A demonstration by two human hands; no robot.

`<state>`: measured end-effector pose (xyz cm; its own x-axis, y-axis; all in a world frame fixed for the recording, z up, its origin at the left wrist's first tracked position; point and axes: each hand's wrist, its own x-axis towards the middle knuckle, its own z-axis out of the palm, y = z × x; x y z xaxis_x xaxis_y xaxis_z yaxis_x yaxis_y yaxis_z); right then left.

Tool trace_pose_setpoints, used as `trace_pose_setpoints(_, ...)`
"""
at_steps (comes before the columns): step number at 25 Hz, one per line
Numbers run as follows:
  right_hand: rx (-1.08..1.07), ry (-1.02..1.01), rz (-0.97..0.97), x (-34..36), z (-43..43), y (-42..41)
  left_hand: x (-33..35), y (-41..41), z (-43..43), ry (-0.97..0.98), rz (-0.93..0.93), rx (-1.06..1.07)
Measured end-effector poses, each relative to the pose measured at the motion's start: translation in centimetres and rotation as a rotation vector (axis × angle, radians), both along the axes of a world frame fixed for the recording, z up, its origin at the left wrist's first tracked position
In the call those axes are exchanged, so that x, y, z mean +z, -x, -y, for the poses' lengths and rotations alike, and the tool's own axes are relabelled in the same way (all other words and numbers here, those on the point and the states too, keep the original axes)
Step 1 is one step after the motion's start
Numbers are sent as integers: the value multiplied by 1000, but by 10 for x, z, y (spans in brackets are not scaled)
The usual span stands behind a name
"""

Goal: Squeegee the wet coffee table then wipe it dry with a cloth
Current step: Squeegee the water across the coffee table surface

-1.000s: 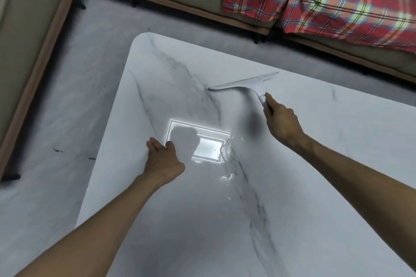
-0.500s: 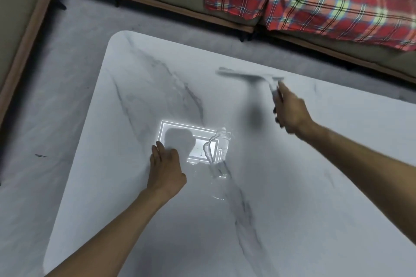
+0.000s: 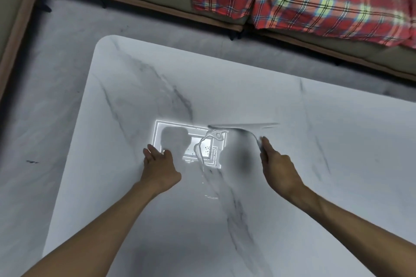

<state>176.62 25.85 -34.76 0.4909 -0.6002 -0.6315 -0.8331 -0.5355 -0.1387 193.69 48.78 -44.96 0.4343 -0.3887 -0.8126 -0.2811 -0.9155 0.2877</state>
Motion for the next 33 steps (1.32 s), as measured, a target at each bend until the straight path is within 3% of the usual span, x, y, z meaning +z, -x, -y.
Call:
trace_pose_setpoints(4,-62,40,137,20,28,-23,1,-4,2,-13,-12,1)
trace_pose_setpoints(10,-375,-2,251,-15,70,-136,-2,-2,-2,12,-19,-4)
trace_pose_setpoints(13,-94,73,291,-35,26,-138,-3,-2,-5,36,-20,17)
trace_pose_setpoints(18,258,-59,232,-38,-31,-66,-1,-4,-13,69,-18,51)
trace_pose_setpoints(22,316,13,78,-23,-9,10,0,-1,-18,88,-3,75)
trace_pose_setpoints(27,215,94,-42,20,29,82,9,7,-32,210,60,146)
trace_pose_setpoints(30,192,74,62,31,25,75,19,18,-49,289,146,286)
trace_pose_setpoints(33,423,54,171,16,-12,34,23,20,-69,284,189,491)
